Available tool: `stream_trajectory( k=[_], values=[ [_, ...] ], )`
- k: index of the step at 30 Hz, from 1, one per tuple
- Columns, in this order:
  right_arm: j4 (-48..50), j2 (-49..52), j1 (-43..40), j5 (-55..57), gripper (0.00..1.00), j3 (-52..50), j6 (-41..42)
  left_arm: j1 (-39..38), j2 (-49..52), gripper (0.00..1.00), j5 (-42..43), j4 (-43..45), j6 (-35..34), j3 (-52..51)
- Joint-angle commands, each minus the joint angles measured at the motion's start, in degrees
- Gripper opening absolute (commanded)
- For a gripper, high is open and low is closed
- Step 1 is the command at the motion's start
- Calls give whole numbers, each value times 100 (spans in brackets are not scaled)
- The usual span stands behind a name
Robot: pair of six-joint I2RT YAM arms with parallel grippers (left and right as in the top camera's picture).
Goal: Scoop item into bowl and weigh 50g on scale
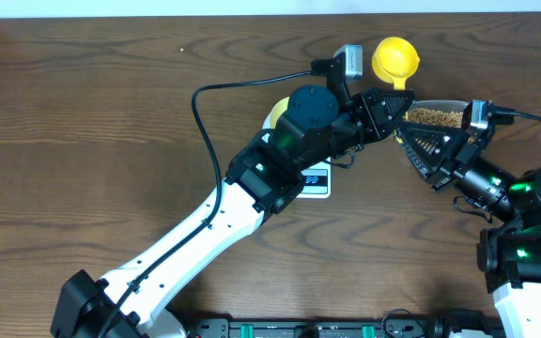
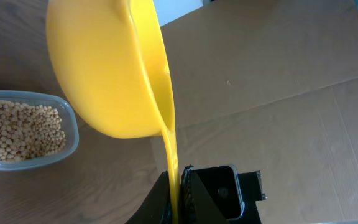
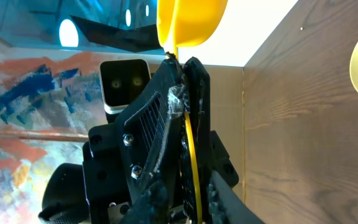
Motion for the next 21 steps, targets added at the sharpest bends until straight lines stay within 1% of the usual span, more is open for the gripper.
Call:
stream_trajectory(
  k=[1, 4, 6, 7, 8, 14, 16, 17, 20, 21],
  values=[
    [20, -13, -11, -46, 15, 109, 20, -24, -9, 7, 7, 11, -33, -9],
    [20, -13, -11, -46, 13, 109, -9, -24, -9, 7, 7, 13, -33, -9],
    [20, -13, -13, -44, 10, 109, -48, -24, -9, 7, 7, 11, -33, -9],
    [20, -13, -13, -44, 7, 109, -52, -24, -9, 7, 7, 11, -33, -9],
    [20, -13, -13, -44, 2, 109, -94, -24, -9, 8, 7, 13, -33, -9],
    [20, -13, -13, -2, 2, 109, -446, -22, -9, 9, 7, 11, -31, -9],
    [20, -13, -13, 0, 2, 109, -553, -22, -9, 16, 7, 11, -31, -9],
    [20, -13, -13, 11, 1, 109, -616, -22, -9, 23, 4, 11, -31, -9],
    [20, -13, -13, 109, 1, 109, -905, -22, -9, 49, 4, 11, -28, -9],
    [17, -13, -13, 177, 1, 109, -1056, -22, -9, 54, 4, 11, -20, -9]
  ],
)
